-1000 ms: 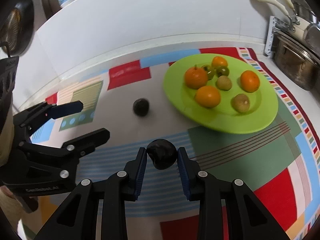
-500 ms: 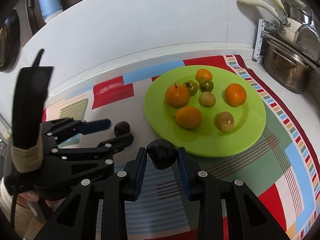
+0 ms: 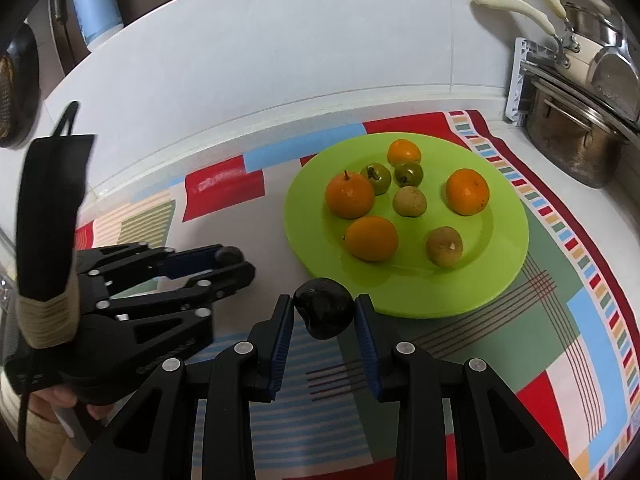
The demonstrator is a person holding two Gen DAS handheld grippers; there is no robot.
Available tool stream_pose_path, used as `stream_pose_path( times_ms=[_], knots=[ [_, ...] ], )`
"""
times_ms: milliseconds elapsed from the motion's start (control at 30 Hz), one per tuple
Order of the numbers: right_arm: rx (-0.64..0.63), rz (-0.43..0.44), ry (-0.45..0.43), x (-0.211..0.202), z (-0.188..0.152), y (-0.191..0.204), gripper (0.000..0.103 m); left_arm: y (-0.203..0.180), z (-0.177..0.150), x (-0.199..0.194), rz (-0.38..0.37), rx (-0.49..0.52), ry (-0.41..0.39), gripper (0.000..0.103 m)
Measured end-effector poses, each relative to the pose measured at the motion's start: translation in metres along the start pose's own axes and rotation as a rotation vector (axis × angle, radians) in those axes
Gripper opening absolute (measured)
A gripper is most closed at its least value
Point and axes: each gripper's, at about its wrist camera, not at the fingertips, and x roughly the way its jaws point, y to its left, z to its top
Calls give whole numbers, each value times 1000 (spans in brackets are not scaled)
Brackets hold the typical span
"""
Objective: Organize fruits
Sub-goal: 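Grasp a dark plum with the right gripper while the left gripper grasps the other plum, then carry both dark plums onto the green plate and open both grippers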
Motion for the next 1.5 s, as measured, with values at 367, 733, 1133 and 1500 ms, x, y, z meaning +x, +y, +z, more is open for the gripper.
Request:
stream_pose_path(
  times_ms=[367, 733, 1133, 1500],
  knots=[
    [-2, 9, -38, -30, -4, -7, 33, -19, -2, -47, 3, 15, -71, 28],
    [-5, 1, -102, -69, -4, -16, 33, -43, 4, -84, -1, 22, -140, 28],
    [-14, -27, -170, -95, 13, -35, 33, -63, 33, -97, -12, 53, -209, 28],
    [-41, -41, -187, -91, 41, -50, 33, -70, 65, -82, -18, 58, -218, 28]
  ],
)
